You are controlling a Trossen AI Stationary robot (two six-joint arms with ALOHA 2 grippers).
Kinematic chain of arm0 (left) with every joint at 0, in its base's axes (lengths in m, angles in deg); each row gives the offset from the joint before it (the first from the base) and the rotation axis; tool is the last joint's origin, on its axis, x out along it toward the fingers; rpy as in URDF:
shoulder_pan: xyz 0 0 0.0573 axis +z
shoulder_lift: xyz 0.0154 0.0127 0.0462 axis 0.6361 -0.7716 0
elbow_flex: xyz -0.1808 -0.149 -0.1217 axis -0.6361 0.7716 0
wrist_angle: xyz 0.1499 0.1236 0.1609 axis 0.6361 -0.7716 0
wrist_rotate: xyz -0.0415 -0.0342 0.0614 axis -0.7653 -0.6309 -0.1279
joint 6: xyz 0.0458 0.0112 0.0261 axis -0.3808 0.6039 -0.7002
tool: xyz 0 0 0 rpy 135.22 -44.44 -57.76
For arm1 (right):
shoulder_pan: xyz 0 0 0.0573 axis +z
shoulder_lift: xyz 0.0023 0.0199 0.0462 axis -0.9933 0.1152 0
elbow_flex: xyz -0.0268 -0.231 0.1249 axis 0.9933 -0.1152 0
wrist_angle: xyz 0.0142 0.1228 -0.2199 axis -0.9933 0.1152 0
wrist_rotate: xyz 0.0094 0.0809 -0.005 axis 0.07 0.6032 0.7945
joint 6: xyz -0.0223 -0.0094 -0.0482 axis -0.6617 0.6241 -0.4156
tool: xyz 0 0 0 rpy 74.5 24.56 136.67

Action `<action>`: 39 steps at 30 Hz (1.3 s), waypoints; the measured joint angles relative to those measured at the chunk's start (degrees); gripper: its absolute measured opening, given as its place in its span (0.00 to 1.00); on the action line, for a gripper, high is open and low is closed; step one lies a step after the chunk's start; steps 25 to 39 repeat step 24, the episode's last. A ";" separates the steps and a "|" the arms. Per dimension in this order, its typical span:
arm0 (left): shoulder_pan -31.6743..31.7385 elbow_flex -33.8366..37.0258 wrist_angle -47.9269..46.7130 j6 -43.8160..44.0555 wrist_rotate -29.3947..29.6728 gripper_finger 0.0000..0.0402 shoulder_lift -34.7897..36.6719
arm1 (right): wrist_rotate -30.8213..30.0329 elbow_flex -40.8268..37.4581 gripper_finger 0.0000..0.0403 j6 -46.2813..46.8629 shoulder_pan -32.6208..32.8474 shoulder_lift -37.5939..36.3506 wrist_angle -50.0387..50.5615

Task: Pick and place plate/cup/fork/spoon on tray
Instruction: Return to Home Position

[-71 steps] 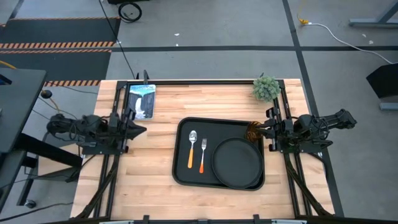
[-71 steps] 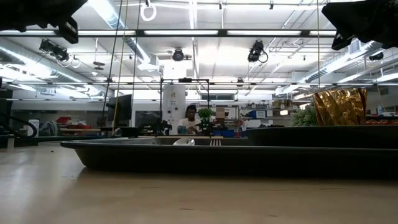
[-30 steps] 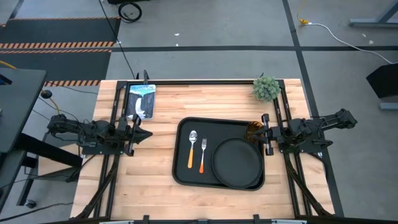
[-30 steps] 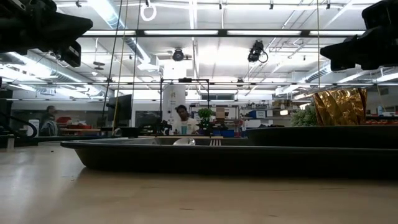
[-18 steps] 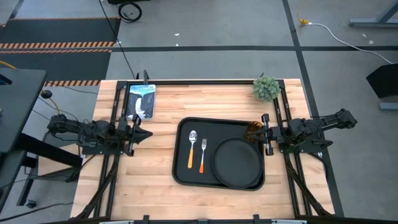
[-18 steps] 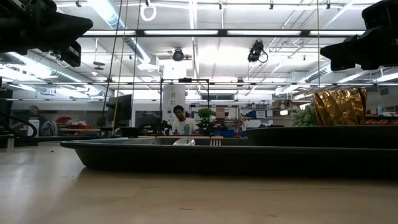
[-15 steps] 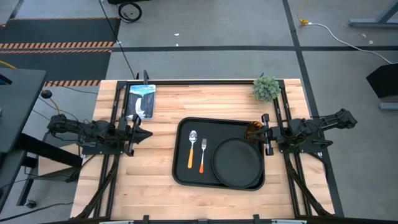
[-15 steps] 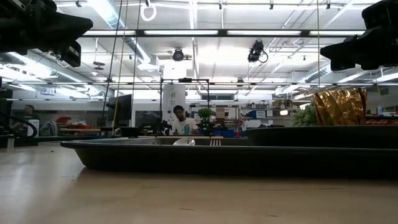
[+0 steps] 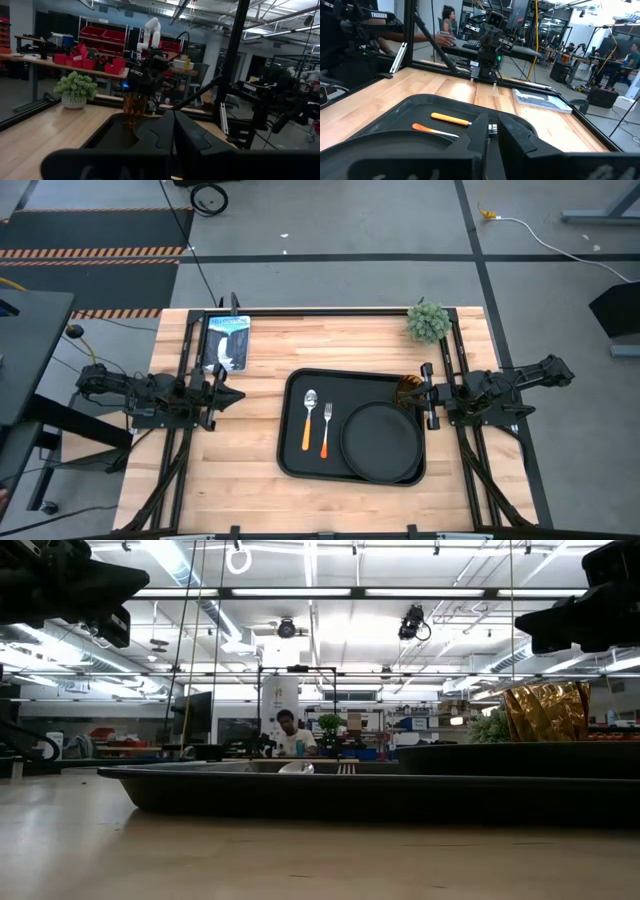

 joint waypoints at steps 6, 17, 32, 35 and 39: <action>0.00 0.02 0.00 0.00 -0.02 0.05 0.00 | 0.00 0.00 0.11 0.00 0.00 0.00 0.00; 0.00 0.02 0.02 0.00 -0.02 0.05 0.00 | 0.00 0.00 0.11 0.00 0.00 -0.01 -0.02; 0.02 0.02 0.00 0.00 -0.01 0.05 0.00 | 0.00 0.00 0.11 0.00 0.00 0.00 -0.02; 0.02 0.02 0.00 0.00 -0.01 0.05 0.00 | 0.00 0.00 0.11 0.00 0.00 0.00 -0.02; 0.02 0.02 0.00 0.00 -0.01 0.05 0.00 | 0.00 0.00 0.11 0.00 0.00 0.00 -0.02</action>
